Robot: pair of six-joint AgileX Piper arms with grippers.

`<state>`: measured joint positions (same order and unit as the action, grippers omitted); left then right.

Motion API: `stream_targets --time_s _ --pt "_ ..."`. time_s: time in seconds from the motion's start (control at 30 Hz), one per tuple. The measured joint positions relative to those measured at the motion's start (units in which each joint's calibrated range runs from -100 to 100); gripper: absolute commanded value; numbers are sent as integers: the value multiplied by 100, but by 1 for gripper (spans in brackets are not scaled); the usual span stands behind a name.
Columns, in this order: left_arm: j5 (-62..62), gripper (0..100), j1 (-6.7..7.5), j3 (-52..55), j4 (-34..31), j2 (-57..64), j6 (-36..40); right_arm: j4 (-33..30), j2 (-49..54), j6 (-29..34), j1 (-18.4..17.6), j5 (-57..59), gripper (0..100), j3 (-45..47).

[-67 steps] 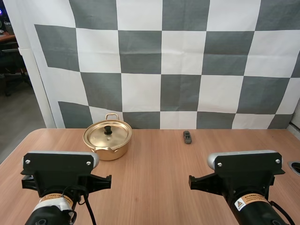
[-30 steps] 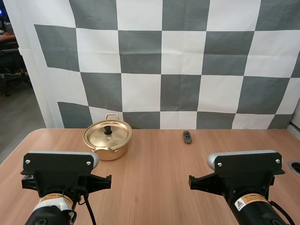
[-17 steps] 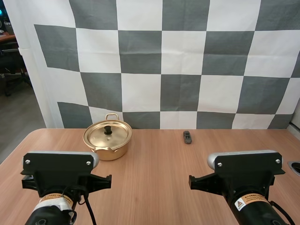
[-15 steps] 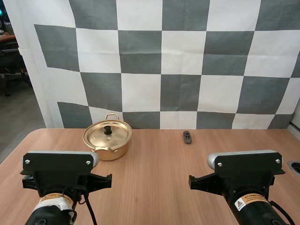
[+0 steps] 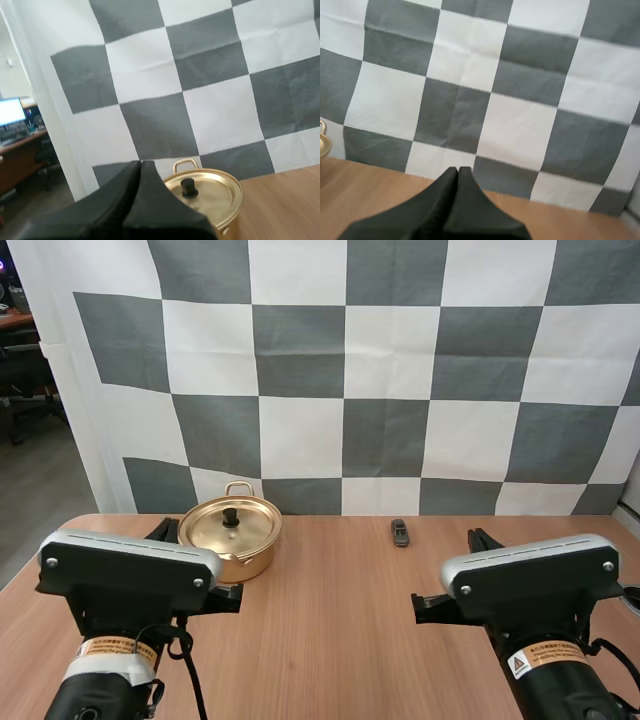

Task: Open the pot, put the car inside, and close it

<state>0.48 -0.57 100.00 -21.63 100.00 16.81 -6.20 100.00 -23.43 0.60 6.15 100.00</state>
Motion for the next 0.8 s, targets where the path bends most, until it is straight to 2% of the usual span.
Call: stream_targets --time_s 0.17,0.33,0.47,0.6,0.8 --pt "-1486 0 0 -597 -929 0 0 -459 -34 -745 -16 -1313 0 -128" --pt "-2269 0 0 -1615 -1446 -107 0 -101 -730 -1052 -40 -2543 0 -1016" --pt "-2053 0 0 -2372 -1315 -742 0 548 -1499 -1052 -40 -2667 0 -1769" --pt "-1114 0 0 -3214 -704 -1506 24 1129 -2265 -991 -40 -2043 0 -2611" --pt "-177 0 0 -3898 -345 -2203 24 1259 -2862 -751 -40 -1204 0 -3248"
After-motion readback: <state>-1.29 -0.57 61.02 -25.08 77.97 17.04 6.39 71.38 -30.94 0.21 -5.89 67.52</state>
